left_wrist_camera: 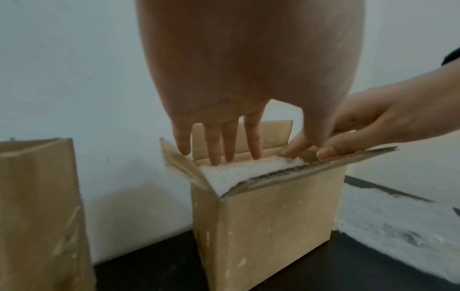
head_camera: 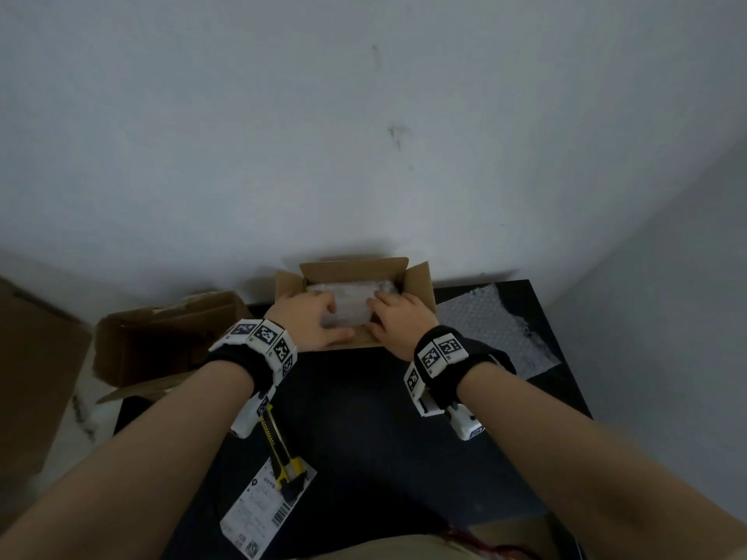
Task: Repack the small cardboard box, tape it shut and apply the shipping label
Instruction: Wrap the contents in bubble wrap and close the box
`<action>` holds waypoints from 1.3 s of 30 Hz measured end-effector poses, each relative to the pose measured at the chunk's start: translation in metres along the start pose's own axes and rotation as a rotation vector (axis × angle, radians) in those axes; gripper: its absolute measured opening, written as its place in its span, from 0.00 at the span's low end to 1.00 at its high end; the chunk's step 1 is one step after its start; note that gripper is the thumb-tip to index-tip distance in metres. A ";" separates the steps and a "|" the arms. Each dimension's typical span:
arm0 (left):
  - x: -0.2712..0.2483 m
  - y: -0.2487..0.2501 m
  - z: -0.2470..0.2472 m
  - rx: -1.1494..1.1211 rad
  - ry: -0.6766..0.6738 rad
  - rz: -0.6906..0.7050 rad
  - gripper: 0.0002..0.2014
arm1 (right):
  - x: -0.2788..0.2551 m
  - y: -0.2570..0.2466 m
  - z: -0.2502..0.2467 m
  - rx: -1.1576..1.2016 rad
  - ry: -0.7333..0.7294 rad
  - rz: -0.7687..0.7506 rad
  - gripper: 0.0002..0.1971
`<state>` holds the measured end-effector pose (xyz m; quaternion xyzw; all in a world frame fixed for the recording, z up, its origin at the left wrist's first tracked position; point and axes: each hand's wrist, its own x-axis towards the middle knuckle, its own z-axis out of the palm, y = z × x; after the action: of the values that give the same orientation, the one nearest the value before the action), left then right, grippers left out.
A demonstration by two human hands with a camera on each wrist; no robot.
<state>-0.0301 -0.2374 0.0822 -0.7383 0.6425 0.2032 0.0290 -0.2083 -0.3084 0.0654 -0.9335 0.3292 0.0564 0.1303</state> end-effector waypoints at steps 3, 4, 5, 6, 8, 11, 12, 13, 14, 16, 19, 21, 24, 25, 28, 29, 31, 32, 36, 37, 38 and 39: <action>-0.002 0.015 -0.005 -0.010 0.157 0.080 0.20 | -0.008 0.008 -0.008 -0.010 0.068 -0.016 0.23; -0.001 0.022 -0.006 -0.002 0.202 0.125 0.18 | -0.011 0.011 -0.011 -0.010 0.097 -0.010 0.23; 0.000 0.029 -0.007 -0.001 0.236 0.166 0.18 | -0.015 0.015 -0.014 -0.009 0.126 0.004 0.23; 0.003 0.037 -0.008 -0.008 0.261 0.200 0.17 | -0.020 0.020 -0.018 -0.009 0.153 0.020 0.23; 0.010 0.055 -0.009 -0.034 0.293 0.257 0.16 | -0.032 0.032 -0.025 -0.017 0.197 0.047 0.21; 0.019 0.087 -0.008 -0.052 0.321 0.340 0.15 | -0.053 0.055 -0.031 -0.023 0.205 0.100 0.20; 0.022 0.099 -0.005 -0.045 0.334 0.366 0.15 | -0.061 0.064 -0.032 -0.017 0.194 0.129 0.21; 0.024 0.111 -0.002 -0.039 0.347 0.390 0.14 | -0.068 0.073 -0.033 -0.012 0.186 0.155 0.22; 0.025 0.123 0.001 -0.037 0.352 0.408 0.14 | -0.075 0.082 -0.032 -0.009 0.183 0.173 0.22; 0.027 0.145 0.011 -0.037 0.341 0.438 0.14 | -0.089 0.099 -0.028 -0.001 0.166 0.206 0.22; 0.029 0.172 0.031 -0.009 0.276 0.477 0.16 | -0.109 0.124 -0.020 0.009 0.109 0.246 0.23; 0.033 0.185 0.046 0.018 0.241 0.472 0.15 | -0.119 0.141 -0.013 0.026 0.070 0.262 0.22; 0.039 0.198 0.069 0.054 0.148 0.410 0.14 | -0.126 0.169 -0.001 0.076 0.019 0.299 0.22; 0.042 0.200 0.075 0.078 0.107 0.380 0.14 | -0.126 0.179 0.005 0.103 -0.002 0.309 0.22; 0.052 0.202 0.094 0.117 -0.007 0.282 0.15 | -0.124 0.201 0.022 0.167 -0.049 0.321 0.21; 0.056 0.201 0.100 0.123 -0.036 0.255 0.16 | -0.123 0.206 0.028 0.181 -0.053 0.317 0.21; 0.064 0.200 0.112 0.126 -0.092 0.213 0.19 | -0.120 0.215 0.040 0.201 -0.068 0.299 0.20; 0.068 0.199 0.116 0.123 -0.124 0.194 0.20 | -0.118 0.218 0.047 0.204 -0.082 0.288 0.21; 0.082 0.194 0.135 0.082 -0.193 0.128 0.22 | -0.110 0.226 0.069 0.219 -0.100 0.258 0.22; 0.086 0.192 0.140 0.079 -0.191 0.115 0.22 | -0.108 0.228 0.074 0.225 -0.101 0.264 0.23; 0.089 0.191 0.144 0.075 -0.191 0.100 0.23 | -0.107 0.230 0.079 0.229 -0.100 0.274 0.25; 0.092 0.190 0.147 0.068 -0.200 0.088 0.23 | -0.107 0.232 0.084 0.237 -0.095 0.286 0.26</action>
<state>-0.2427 -0.3121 -0.0416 -0.6841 0.6746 0.2550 0.1089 -0.4387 -0.3945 -0.0421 -0.8517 0.4564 0.0791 0.2451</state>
